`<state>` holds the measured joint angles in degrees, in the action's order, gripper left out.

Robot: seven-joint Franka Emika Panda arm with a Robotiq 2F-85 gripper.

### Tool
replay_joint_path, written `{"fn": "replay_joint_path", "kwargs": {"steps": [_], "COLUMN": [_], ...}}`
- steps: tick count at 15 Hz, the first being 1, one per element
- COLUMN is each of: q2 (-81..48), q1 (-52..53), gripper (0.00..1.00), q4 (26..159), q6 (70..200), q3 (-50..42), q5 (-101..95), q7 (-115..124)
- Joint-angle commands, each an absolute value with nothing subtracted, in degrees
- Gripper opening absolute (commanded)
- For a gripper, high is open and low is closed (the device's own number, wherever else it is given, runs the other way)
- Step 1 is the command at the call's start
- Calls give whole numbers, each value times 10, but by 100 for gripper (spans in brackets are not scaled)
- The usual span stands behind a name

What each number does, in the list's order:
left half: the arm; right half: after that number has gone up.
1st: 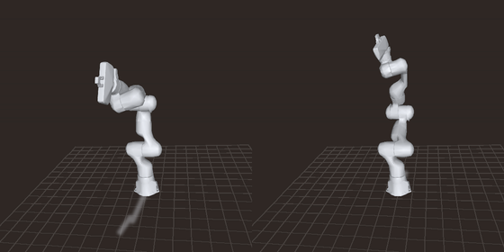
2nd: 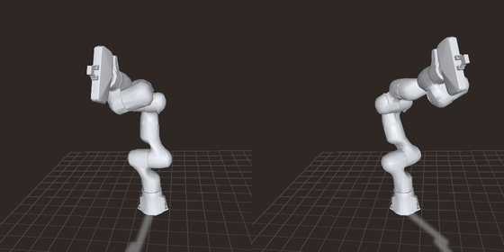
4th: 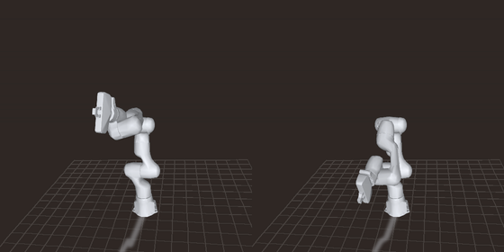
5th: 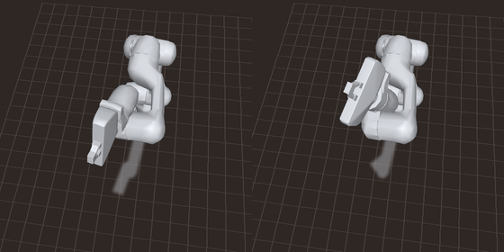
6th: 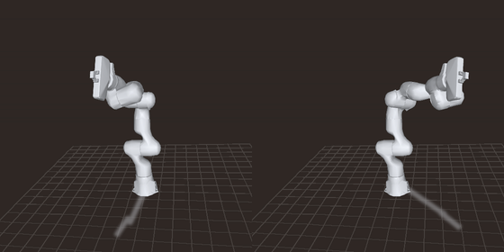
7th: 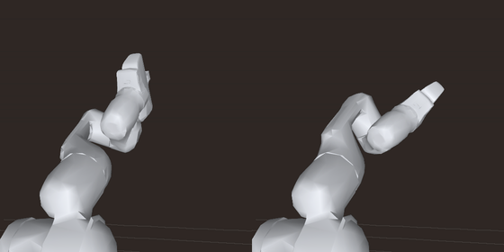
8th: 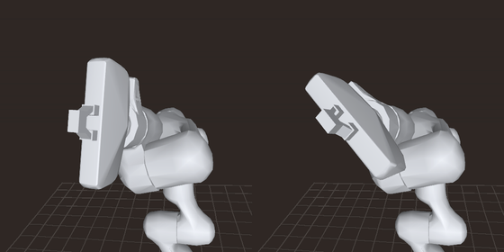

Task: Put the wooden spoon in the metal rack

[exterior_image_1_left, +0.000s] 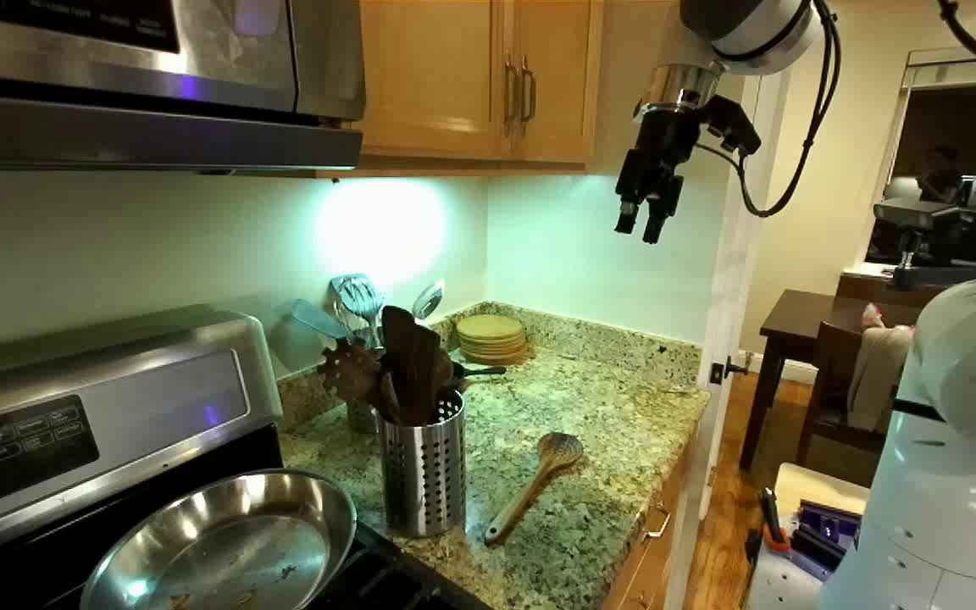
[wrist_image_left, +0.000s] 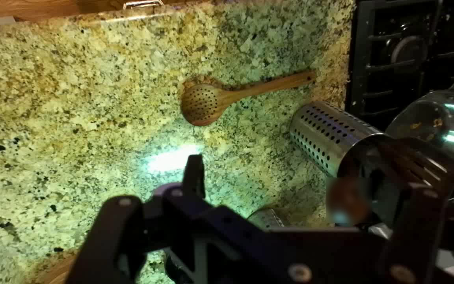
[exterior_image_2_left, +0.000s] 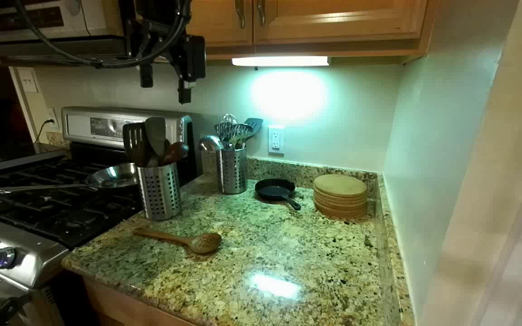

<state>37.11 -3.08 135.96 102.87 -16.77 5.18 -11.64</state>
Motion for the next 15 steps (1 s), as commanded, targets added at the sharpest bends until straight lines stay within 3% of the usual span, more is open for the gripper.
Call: {"fn": "replay_joint_path", "kwargs": {"steps": [1,15], "q2": [368,329], "q1": [-46,-34], "gripper": [100,100], "q4": [1358,1362], "q6": [1026,1049], "q3": [-156,-179], "q5": [60,54], "q7": [-124,-219]}}
